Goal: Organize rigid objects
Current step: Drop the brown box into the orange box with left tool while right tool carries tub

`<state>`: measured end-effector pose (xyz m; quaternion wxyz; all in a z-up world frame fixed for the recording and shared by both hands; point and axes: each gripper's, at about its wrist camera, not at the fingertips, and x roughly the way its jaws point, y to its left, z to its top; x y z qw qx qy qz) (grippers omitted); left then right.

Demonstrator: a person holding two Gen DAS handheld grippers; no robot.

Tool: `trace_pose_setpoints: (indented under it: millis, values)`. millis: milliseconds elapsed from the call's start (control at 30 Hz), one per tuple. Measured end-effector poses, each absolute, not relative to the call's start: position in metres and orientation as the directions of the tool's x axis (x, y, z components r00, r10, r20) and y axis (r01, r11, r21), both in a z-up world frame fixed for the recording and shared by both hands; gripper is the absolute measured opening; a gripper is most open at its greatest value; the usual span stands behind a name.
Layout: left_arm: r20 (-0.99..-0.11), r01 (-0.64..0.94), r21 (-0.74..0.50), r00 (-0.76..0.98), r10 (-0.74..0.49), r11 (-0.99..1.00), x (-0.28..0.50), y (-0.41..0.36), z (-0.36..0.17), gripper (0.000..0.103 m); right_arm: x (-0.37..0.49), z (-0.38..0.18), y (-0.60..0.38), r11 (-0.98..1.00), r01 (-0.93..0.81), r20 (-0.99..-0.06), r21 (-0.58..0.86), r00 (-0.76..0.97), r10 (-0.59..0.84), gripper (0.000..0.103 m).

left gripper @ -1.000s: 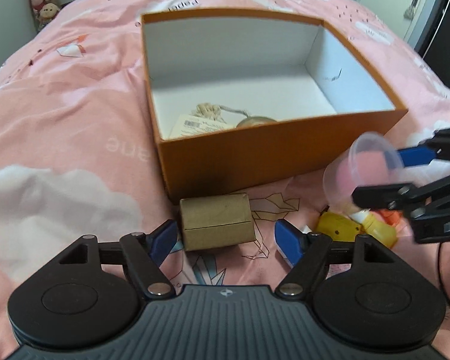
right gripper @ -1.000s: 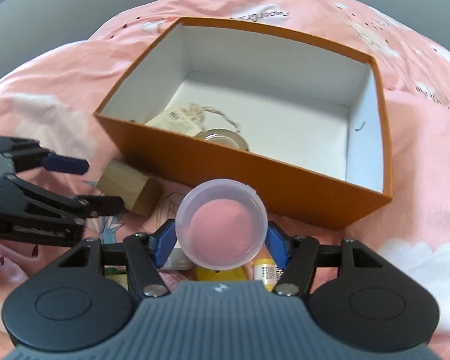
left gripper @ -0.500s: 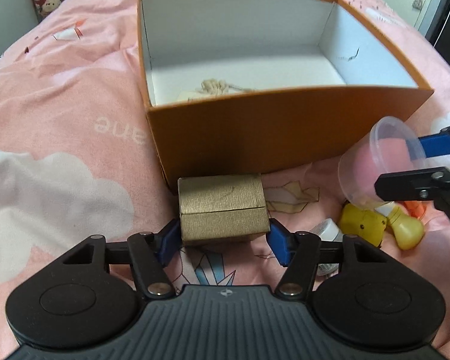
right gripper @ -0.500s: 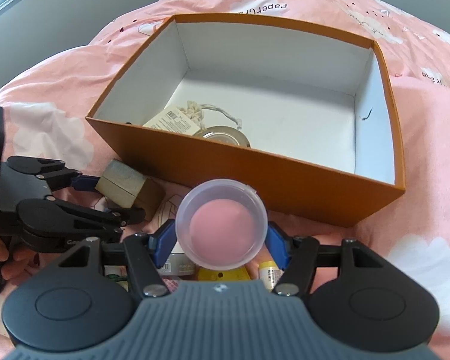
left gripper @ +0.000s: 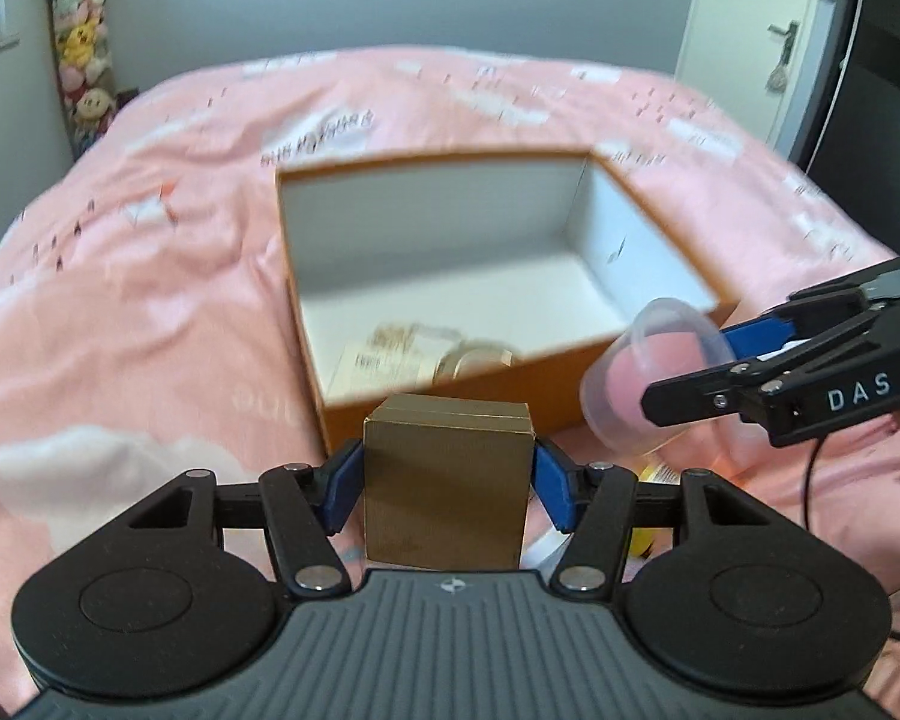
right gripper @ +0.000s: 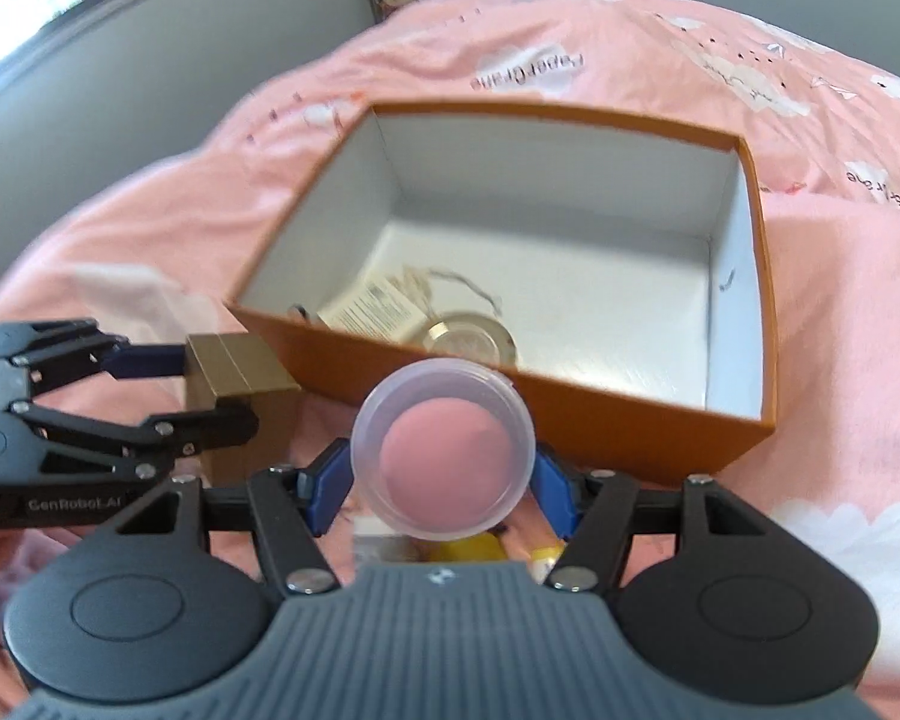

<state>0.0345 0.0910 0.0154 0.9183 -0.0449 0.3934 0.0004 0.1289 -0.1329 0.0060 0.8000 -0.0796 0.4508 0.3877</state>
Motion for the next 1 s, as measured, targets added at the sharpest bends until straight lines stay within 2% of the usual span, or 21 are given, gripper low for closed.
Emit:
trace_pose_setpoints:
  millis: [267,567,767,1000]
  values:
    - [-0.652,0.052,0.028,0.758,-0.021,0.998,0.088,0.088,0.059,0.068,0.150,0.060,-0.134,0.678,-0.697,-0.679,0.234,0.383,0.627,0.063]
    - [-0.784,0.072,0.056,0.620,0.000,0.996,0.202,0.101,0.025,0.068,0.224,0.028,-0.102,0.754,-0.599,-0.716,0.270,0.398,0.573,0.063]
    - [-0.878,0.017,0.125,0.468,0.102,0.992,0.244,0.100,-0.016,0.068,0.258,-0.003,-0.088,0.778,-0.557,-0.741,0.291,0.384,0.552,0.063]
    - [-0.908,-0.027,0.234,0.352,0.228,0.972,0.270,0.100,-0.043,0.068,0.282,-0.020,-0.078,0.791,-0.540,-0.760,0.288,0.373,0.532,0.063]
